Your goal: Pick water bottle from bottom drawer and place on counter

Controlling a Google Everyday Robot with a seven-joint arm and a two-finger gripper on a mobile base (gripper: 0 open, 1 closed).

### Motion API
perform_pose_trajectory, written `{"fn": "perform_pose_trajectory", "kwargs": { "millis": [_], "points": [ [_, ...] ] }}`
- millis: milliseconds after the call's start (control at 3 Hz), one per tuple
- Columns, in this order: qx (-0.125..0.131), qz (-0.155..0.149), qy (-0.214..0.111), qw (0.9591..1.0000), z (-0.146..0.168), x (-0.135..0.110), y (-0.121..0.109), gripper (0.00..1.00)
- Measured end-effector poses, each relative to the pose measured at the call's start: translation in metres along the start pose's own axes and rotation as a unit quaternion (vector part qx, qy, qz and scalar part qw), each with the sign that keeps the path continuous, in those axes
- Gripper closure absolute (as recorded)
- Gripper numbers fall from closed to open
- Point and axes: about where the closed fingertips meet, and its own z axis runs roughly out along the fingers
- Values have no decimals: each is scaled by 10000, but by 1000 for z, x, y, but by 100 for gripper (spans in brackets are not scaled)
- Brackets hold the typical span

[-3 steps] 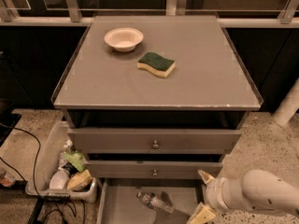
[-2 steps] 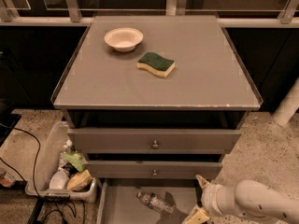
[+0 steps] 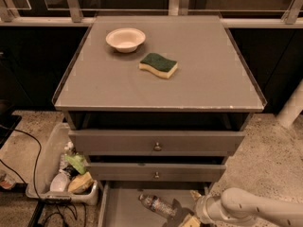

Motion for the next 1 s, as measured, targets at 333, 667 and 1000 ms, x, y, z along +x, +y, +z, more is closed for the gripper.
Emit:
{"fn": "perform_pose_trajectory", "kwargs": {
  "millis": [333, 667, 1000],
  "points": [
    [10, -5, 2, 10000, 0, 0, 0, 0],
    [95, -69, -123, 9999, 20, 0, 0, 0],
    [262, -220, -403, 9986, 51, 2, -7, 0]
  ]
}}
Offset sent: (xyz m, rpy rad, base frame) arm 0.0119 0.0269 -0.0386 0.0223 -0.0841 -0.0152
